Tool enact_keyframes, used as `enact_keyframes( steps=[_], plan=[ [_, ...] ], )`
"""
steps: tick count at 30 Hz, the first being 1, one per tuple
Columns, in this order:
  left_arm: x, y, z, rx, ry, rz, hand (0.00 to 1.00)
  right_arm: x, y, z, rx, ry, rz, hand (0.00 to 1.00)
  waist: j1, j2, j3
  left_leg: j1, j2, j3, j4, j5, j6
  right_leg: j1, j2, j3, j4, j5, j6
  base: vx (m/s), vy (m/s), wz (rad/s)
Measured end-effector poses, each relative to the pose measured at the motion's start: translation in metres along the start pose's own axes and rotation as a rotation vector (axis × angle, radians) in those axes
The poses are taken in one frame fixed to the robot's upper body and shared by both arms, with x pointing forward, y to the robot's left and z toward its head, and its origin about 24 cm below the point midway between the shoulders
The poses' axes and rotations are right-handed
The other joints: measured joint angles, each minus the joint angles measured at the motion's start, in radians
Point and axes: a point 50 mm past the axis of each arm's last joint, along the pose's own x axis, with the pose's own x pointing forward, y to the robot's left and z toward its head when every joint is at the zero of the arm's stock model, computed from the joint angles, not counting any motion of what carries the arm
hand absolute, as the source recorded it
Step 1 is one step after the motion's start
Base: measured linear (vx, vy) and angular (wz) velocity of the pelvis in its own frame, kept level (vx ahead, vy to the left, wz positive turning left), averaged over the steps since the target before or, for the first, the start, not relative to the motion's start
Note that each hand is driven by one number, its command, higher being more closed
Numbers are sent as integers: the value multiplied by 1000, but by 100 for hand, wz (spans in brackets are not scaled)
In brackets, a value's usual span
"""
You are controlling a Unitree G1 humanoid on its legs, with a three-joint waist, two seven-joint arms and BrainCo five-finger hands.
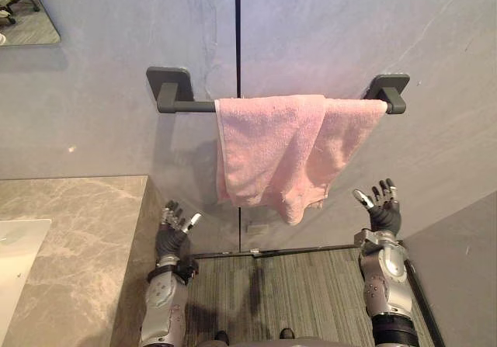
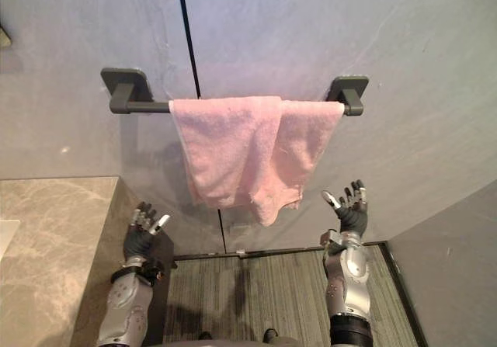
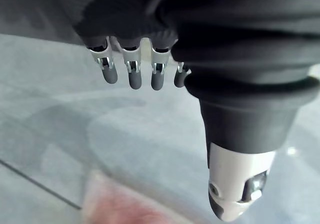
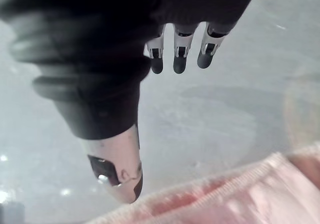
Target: Organize washtable
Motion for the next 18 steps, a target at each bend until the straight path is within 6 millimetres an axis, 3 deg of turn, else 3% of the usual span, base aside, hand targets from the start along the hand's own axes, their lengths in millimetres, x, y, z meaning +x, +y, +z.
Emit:
enact_keyframes(
  steps=[4,7,14,18],
  plan=[
    [2,2,31,-43,-140,5,0,0,-9,29,-25,-129,-28,0,-1,0,0,6,-1,0,2,0,0,6,-3,-1,0,0,0,0,0,0],
    [1,1,50,-54,-225,-2,0,0,-11,40,-24,-178,-39,0,-2,0,0,16,-2,1,2,0,0,17,-4,-1,0,0,1,0,0,0],
    [-11,-3,107,-68,-512,-22,0,-9,-2,95,-25,-445,-2,0,-19,4,-1,18,-2,7,11,0,0,21,-4,3,0,7,1,-49,-17,-2],
    [-19,-9,127,-79,-613,-52,0,-19,10,122,21,-589,62,0,-25,16,-5,16,-1,15,18,-1,1,21,-3,7,0,13,1,-60,-19,-5]
  ],
)
